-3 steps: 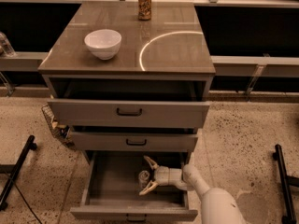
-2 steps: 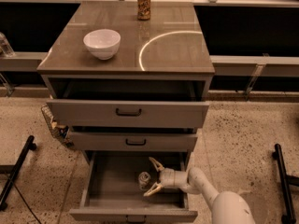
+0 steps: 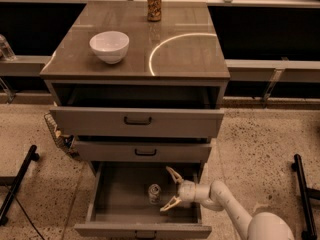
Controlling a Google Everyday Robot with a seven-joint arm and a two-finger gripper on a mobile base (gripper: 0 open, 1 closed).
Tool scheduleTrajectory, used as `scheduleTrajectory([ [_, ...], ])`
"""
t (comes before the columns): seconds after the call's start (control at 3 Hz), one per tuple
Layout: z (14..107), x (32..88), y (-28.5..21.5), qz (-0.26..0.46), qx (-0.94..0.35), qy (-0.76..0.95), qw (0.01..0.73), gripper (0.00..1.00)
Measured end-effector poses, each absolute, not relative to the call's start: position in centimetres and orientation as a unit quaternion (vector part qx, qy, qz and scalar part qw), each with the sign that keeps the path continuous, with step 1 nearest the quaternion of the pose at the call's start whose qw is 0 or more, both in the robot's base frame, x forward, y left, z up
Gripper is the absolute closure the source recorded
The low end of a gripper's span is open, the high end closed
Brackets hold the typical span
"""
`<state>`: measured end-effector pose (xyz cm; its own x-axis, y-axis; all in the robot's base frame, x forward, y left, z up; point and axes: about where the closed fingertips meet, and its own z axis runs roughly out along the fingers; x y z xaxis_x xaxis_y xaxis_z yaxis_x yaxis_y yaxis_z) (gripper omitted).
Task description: Place 7up can into bottom drawer
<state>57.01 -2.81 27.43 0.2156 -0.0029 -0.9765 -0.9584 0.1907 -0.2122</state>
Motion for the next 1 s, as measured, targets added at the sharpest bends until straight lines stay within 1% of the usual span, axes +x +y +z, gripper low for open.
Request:
scheduleTrajectory([
  [0.67,30.3,54.4,-7.5,0.374,-0.501,0.504,0.596,0.0],
  [1.0,31.7,52.6,-10.2,0.362,-0.489,0.508,0.61,0.0],
])
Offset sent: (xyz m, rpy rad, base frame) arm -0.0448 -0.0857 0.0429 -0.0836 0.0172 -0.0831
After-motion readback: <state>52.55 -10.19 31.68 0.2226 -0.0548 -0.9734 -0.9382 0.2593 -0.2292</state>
